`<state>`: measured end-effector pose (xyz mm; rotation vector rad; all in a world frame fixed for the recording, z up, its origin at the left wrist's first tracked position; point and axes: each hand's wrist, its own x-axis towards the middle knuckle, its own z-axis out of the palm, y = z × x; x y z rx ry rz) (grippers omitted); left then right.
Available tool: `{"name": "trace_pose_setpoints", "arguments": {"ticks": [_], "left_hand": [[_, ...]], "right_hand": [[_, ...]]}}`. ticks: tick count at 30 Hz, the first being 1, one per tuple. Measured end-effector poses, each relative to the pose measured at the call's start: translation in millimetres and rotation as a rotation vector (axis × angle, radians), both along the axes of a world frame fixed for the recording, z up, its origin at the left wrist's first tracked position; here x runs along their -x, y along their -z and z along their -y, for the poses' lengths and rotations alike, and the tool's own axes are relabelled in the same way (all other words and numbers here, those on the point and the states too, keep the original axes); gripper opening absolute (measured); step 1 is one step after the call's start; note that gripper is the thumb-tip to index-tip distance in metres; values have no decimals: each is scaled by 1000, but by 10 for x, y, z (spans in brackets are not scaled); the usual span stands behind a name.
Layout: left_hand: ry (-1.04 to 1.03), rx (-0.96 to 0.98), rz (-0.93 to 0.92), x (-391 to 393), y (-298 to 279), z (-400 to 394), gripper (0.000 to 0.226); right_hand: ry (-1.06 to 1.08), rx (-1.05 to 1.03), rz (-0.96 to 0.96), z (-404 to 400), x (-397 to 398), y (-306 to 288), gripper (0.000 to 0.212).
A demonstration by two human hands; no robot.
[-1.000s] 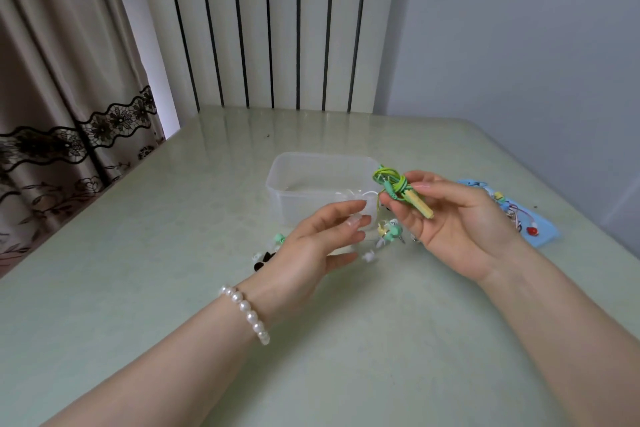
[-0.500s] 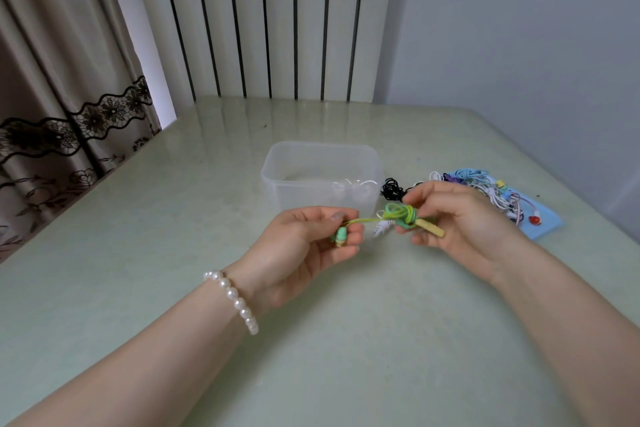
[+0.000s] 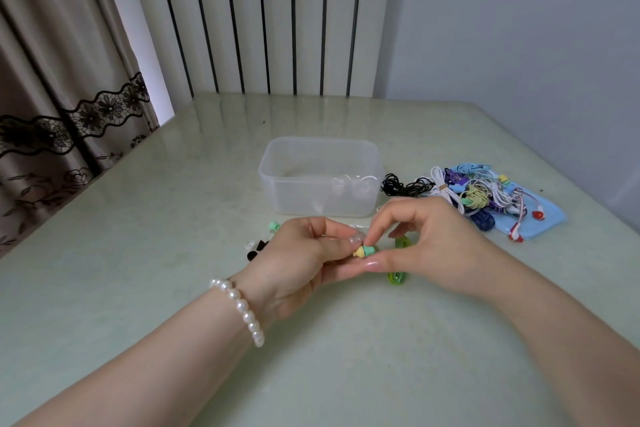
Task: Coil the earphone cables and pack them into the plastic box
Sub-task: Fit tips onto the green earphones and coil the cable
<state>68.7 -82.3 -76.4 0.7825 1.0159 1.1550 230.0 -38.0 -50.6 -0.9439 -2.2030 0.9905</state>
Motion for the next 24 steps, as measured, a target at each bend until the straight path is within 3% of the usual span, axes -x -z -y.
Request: {"name": "trace_pose_setpoints", "arguments": {"ticks": [5, 9, 11, 15, 18, 22, 24], "left_hand": [[25, -8, 21, -6, -11, 6, 19], [62, -31, -69, 24, -72, 21, 26], [43, -63, -207, 57, -109, 24, 30], [48, -153, -686, 166, -188, 47, 21], [-49, -177, -785, 302, -269, 32, 15], [-213, -208, -879, 490, -273, -44, 10], [-213, -215, -909, 515, -232, -66, 14]], "right_hand": [[35, -27, -46, -28, 23, 56, 20], [58, 119, -247, -76, -6, 49, 17], [83, 248, -385, -130, -58, 37, 21], [5, 451, -501, -187, -112, 52, 21], [-27, 489, -515, -186, -96, 70, 35], [50, 438, -485, -158, -68, 51, 18], [74, 396, -458, -137, -48, 49, 19]]}}
